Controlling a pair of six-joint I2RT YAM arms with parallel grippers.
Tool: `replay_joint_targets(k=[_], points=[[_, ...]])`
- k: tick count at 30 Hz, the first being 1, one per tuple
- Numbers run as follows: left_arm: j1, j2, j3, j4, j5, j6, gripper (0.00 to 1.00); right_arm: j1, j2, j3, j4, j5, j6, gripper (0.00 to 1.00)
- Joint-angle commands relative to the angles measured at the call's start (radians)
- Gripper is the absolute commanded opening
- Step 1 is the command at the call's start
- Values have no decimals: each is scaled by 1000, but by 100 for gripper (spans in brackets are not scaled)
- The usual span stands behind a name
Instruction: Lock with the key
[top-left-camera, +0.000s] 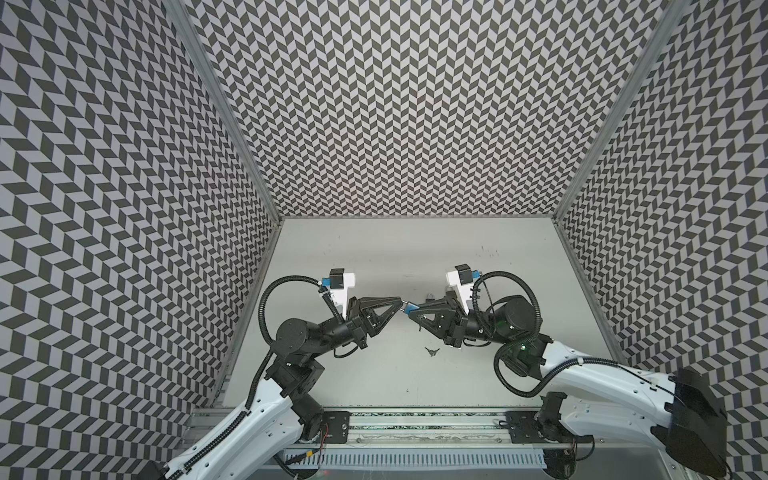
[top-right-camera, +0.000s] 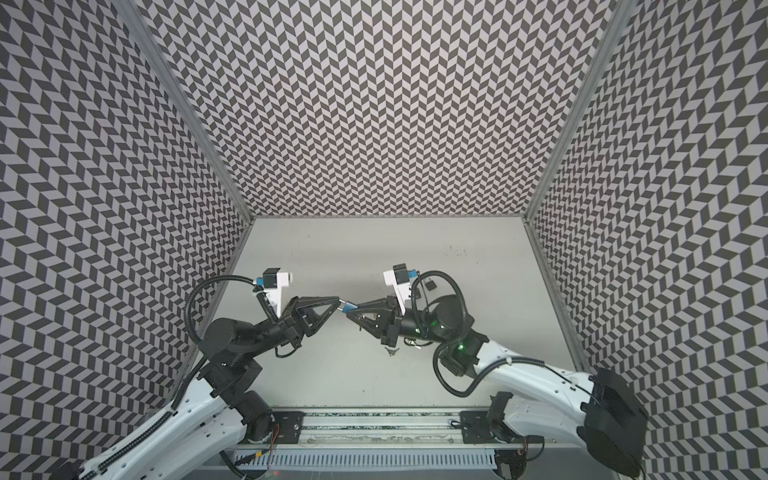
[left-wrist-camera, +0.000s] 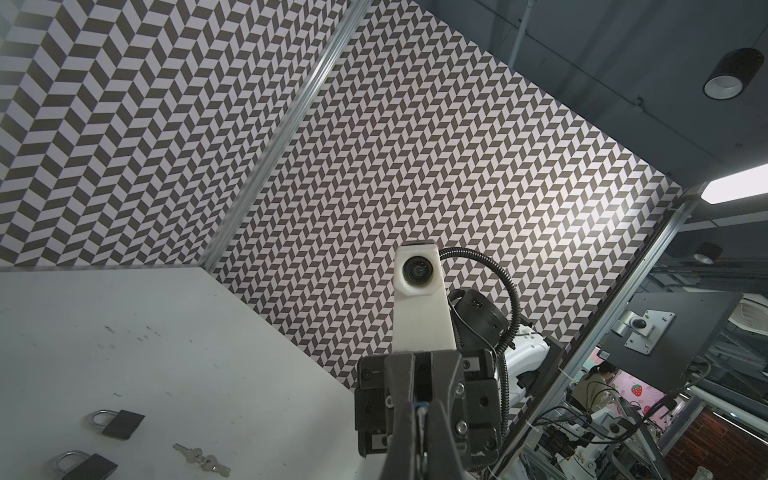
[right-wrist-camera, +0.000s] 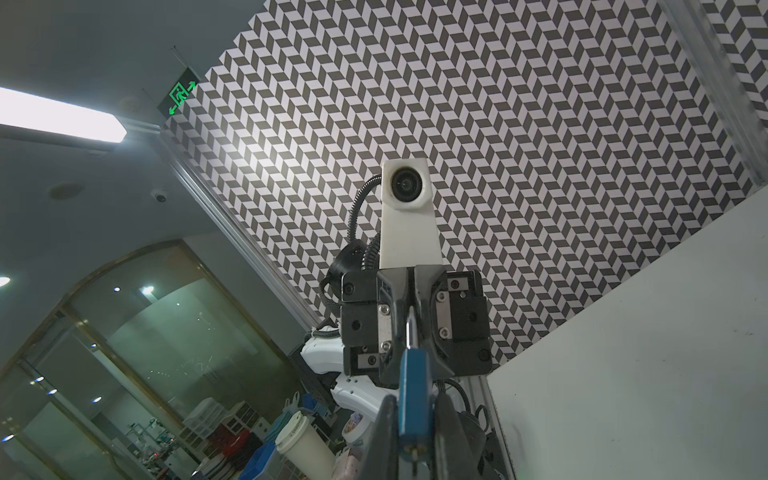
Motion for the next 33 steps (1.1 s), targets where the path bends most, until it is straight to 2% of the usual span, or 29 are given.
replay_joint_targets(k=[1, 9, 13, 19, 23, 27, 31, 33], points=[[-2, -11, 4, 8, 13, 14, 0, 7, -40, 34, -34, 32, -62, 0], [-3, -45, -16, 45, 51, 41, 0, 6, -95, 32, -57, 71, -92, 0], [-15, -60, -23, 75, 75, 50, 0, 8, -104, 35, -19, 40, -82, 0], [-44, -57, -18, 67, 86, 76, 0, 8, -91, 103, -103, -3, -158, 0], [-71, -41, -11, 67, 83, 93, 0, 8, -86, 114, -98, 2, -173, 0], [-166, 28, -14, 86, 63, 118, 0, 11, -49, 176, -163, 4, -230, 0], [-313, 106, -24, 95, -15, 174, 0, 16, -16, 236, -202, 13, -290, 0], [-344, 115, -33, 102, -47, 183, 0, 15, -16, 247, -223, 27, -315, 0]])
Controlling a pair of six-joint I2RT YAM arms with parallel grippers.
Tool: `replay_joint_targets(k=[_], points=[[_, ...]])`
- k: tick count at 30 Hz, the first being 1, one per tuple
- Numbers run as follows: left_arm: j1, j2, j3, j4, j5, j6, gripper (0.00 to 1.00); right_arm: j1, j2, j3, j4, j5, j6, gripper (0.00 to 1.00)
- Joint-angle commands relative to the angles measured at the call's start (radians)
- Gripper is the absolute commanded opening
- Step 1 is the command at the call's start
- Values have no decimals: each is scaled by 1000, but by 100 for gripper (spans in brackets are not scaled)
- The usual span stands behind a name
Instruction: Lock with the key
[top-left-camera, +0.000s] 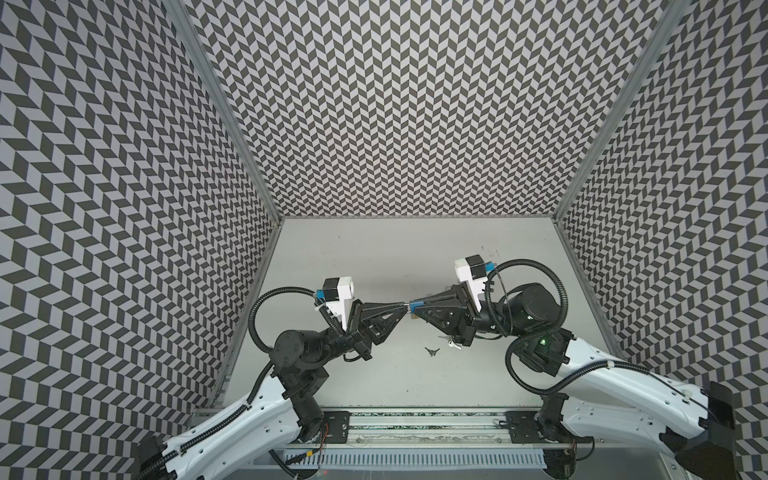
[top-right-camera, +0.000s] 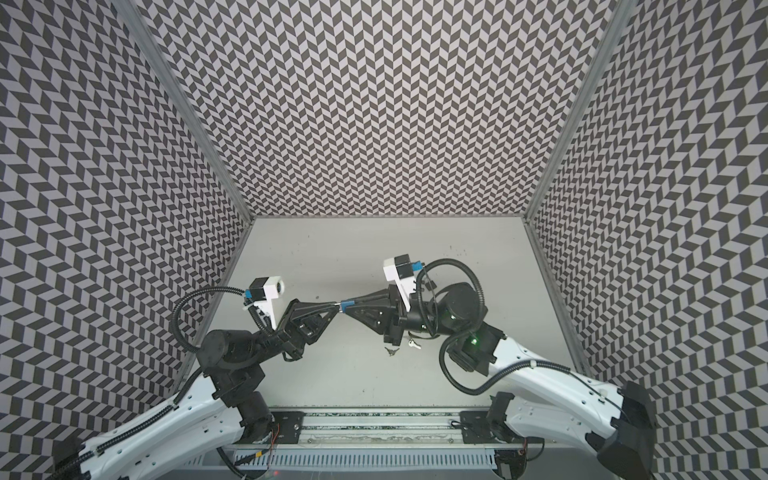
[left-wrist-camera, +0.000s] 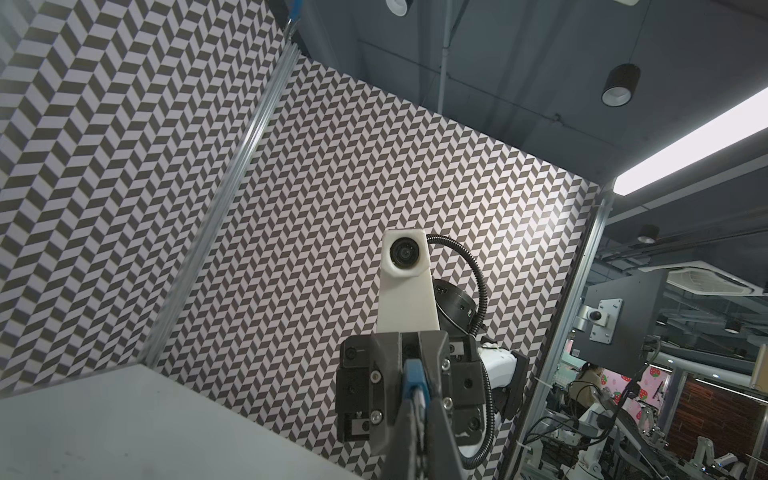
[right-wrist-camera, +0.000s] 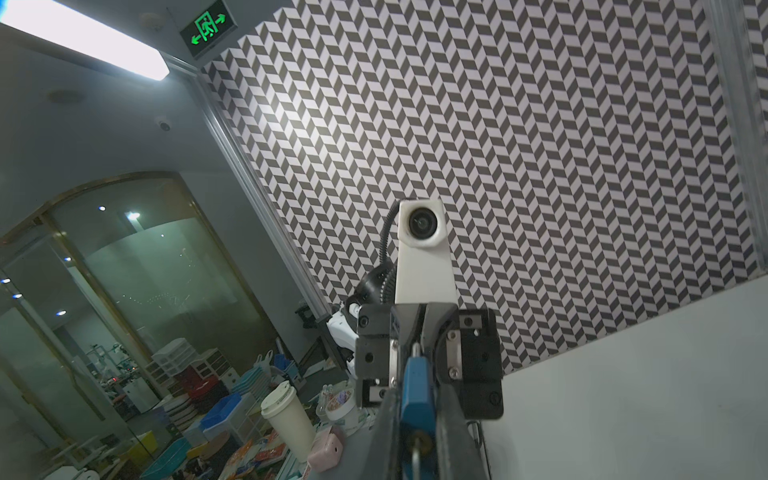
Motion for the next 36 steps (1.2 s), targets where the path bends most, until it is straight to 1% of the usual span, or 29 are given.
replay_joint_targets(k=[1, 4, 6, 11, 16, 19, 22, 23, 26, 28, 30, 31, 35, 36], points=[[-84, 55, -37, -102, 90, 30, 0, 4, 35, 39, -6, 79, -76, 0], [-81, 6, -40, -146, 35, 43, 0, 5, 4, 18, -26, 103, -106, 0], [-67, -22, -27, -192, 24, 60, 0, 3, -19, 10, -58, 115, -138, 0], [-35, -60, 34, -301, 46, 106, 0, 3, -31, 45, -225, 58, -266, 0], [-27, -92, 96, -422, 61, 183, 0, 1, -71, 81, -404, 60, -382, 0], [-28, -100, 134, -475, 94, 227, 0, -1, -107, 81, -429, 71, -392, 0], [-28, -99, 168, -494, 118, 249, 0, -1, -126, 69, -401, 53, -366, 0], [-28, -96, 174, -497, 120, 252, 2, 0, -130, 62, -381, 42, -352, 0], [-28, -95, 190, -503, 122, 259, 23, 0, -140, 40, -314, 11, -305, 0], [-27, -95, 194, -499, 121, 261, 35, 0, -145, 31, -280, 4, -279, 0], [-28, -97, 194, -502, 113, 263, 45, 0, -153, 24, -262, 5, -266, 0], [-28, -100, 193, -503, 111, 262, 49, -1, -153, 26, -262, 4, -265, 0], [-28, -95, 190, -503, 105, 261, 58, 0, -162, 22, -245, 2, -251, 0], [-28, -92, 189, -503, 105, 260, 62, 0, -163, 18, -232, 4, -241, 0]])
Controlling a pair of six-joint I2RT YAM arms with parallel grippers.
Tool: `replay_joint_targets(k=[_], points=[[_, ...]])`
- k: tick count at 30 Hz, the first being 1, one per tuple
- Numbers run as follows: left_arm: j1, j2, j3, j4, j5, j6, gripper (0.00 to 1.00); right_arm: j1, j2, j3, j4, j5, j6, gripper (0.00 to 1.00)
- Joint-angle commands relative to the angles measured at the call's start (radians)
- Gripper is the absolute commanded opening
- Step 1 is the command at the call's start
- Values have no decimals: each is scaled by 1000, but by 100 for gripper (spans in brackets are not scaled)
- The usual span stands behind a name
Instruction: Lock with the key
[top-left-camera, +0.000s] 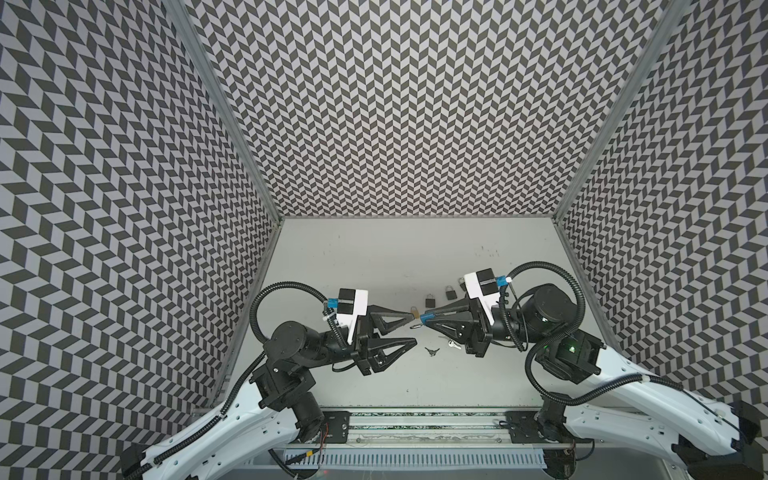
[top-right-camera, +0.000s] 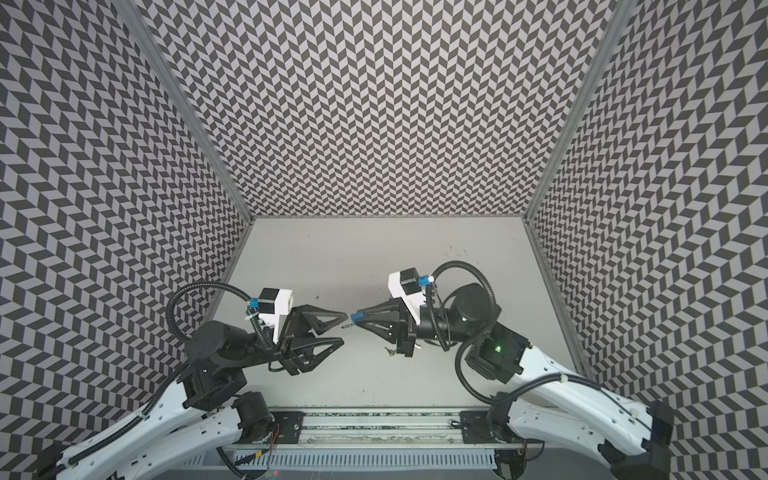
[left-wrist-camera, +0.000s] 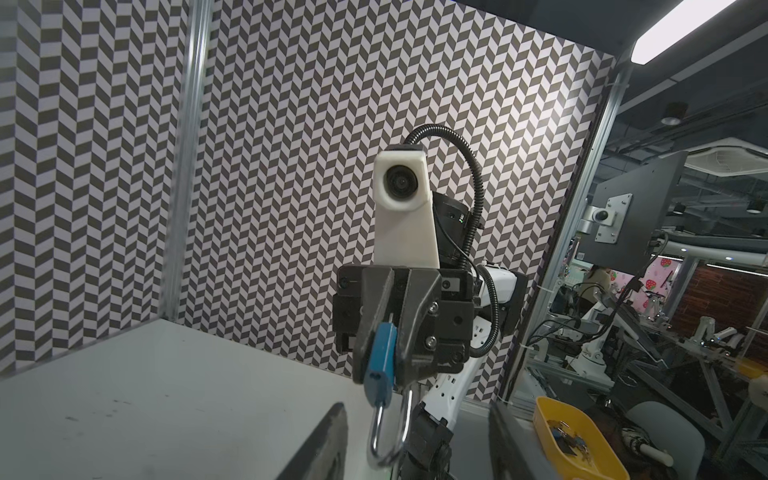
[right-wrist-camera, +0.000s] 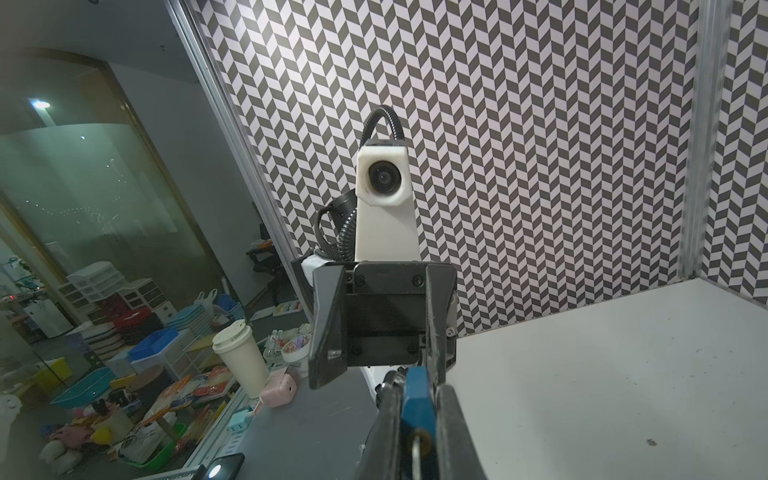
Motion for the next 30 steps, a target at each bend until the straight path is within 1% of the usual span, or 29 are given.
replay_joint_targets(k=[1, 5, 7, 8, 13, 16, 19, 22, 23, 26, 27, 30], points=[[-6, 4, 19, -8, 5, 3, 66, -5, -29, -15, 109, -2, 40, 0], [-6, 6, 9, -7, -19, 6, 76, -5, -27, -23, 144, -16, 81, 0], [-6, -2, 8, -7, -37, 12, 86, -4, -30, -26, 147, -20, 92, 0], [-6, -8, 8, -8, -49, 17, 88, -4, -29, -26, 148, -25, 97, 0], [-6, -6, 20, -25, -82, 39, 88, -3, -27, -30, 155, -46, 120, 0], [-6, 6, 27, -28, -94, 50, 86, -3, -19, -26, 156, -69, 122, 0], [-6, 16, 33, -35, -109, 73, 81, -3, -13, -24, 162, -99, 125, 0], [-6, 20, 40, -35, -115, 78, 69, -1, -10, -25, 166, -111, 125, 0], [-6, 19, 42, -33, -114, 80, 63, -1, -10, -25, 164, -112, 124, 0], [-6, 17, 46, -32, -111, 81, 52, -1, -7, -24, 152, -111, 120, 0], [-6, 17, 47, -31, -107, 80, 50, -1, -7, -24, 150, -108, 118, 0], [-6, 19, 49, -25, -86, 81, 49, -1, -10, -23, 137, -94, 111, 0]])
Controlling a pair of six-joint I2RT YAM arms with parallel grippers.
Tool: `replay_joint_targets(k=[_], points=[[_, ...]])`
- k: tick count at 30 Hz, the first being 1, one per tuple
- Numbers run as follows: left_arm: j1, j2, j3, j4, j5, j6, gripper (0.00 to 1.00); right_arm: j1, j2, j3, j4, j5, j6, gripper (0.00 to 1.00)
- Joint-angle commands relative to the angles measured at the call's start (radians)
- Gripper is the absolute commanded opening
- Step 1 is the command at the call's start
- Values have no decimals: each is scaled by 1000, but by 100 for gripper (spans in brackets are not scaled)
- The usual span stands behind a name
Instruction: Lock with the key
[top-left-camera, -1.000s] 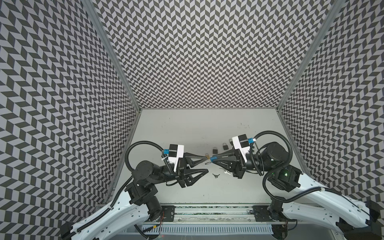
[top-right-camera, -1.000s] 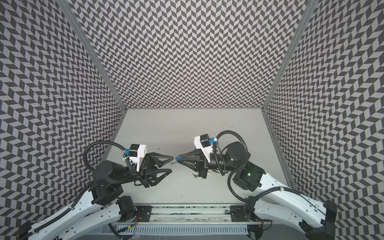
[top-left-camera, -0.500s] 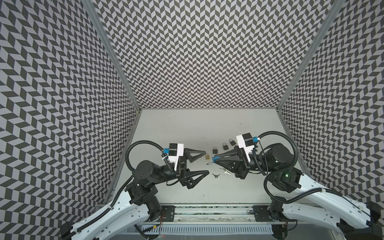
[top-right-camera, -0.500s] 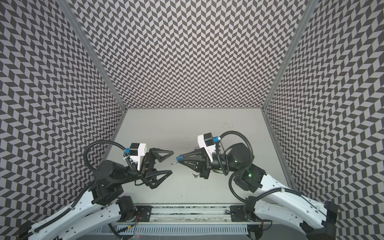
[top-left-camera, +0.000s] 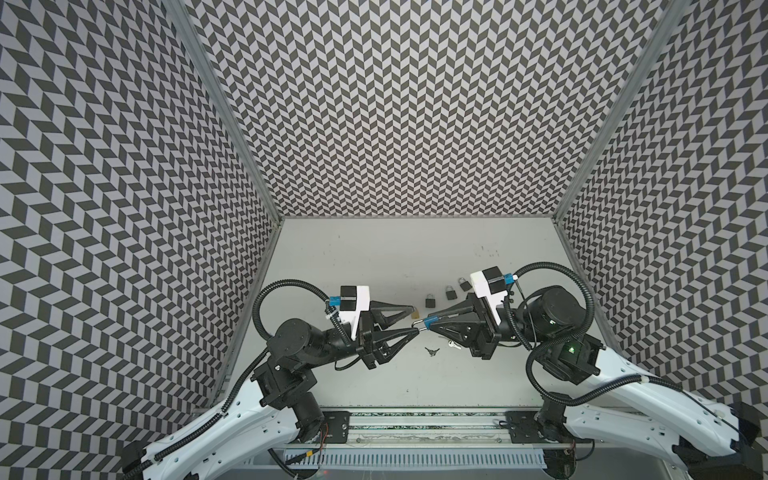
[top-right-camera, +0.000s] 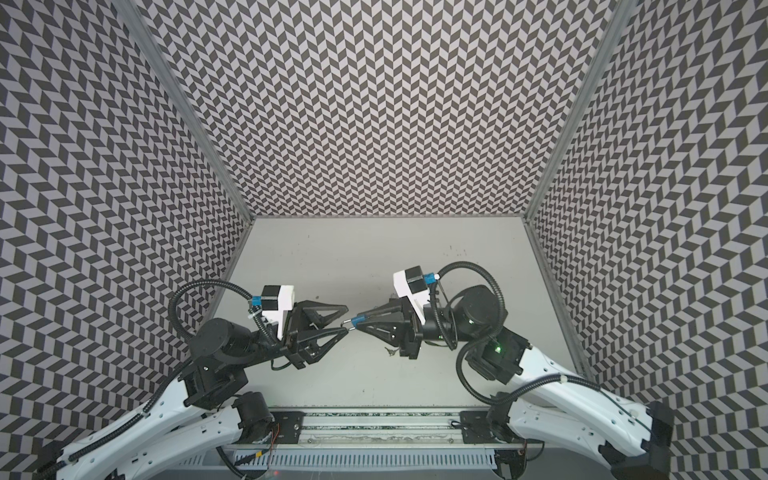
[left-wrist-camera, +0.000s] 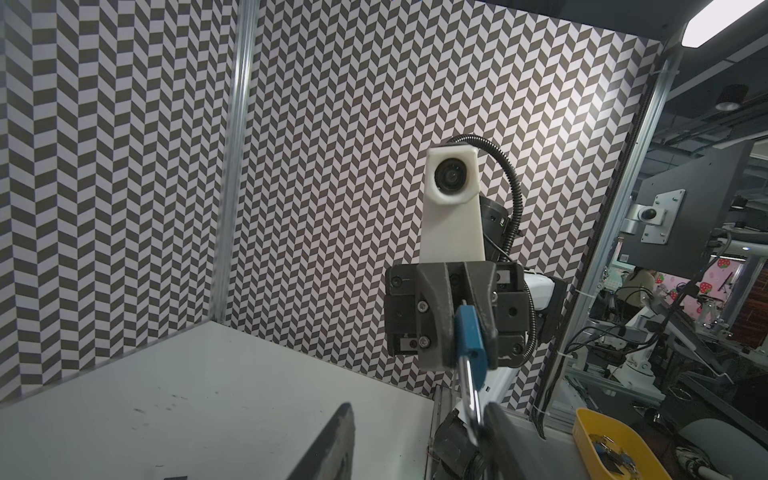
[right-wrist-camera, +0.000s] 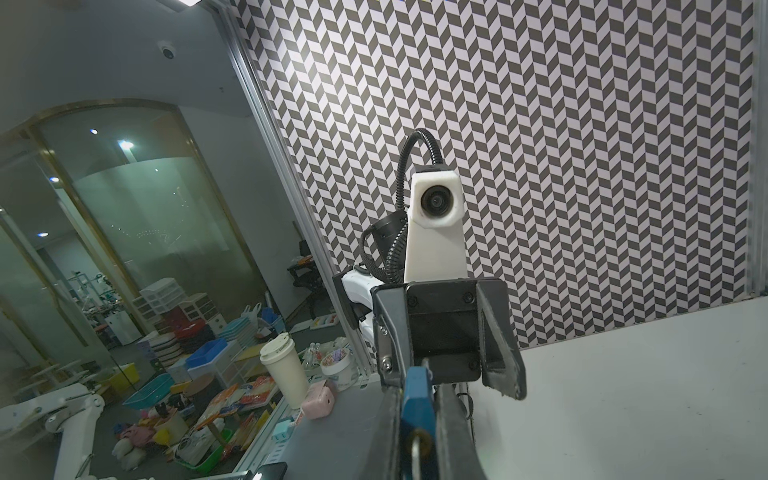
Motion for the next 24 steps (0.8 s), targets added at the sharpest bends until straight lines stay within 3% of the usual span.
replay_joint_targets(k=[1, 5, 10, 16, 24], points=[[-1, -1, 32, 4, 17, 11, 49, -2, -7, -4, 35, 2, -4, 0], [-1, 7, 36, 8, 33, 10, 37, -1, -7, 0, 33, 2, -7, 0], [-1, 11, 41, 10, 27, 13, 32, -1, -7, 2, 20, -1, -18, 0], [-1, 21, 59, -10, 15, 16, 0, -1, -7, 12, -21, -1, -52, 0], [-1, 20, 109, -117, 35, 60, 0, -3, 4, 98, -242, -19, -200, 0]])
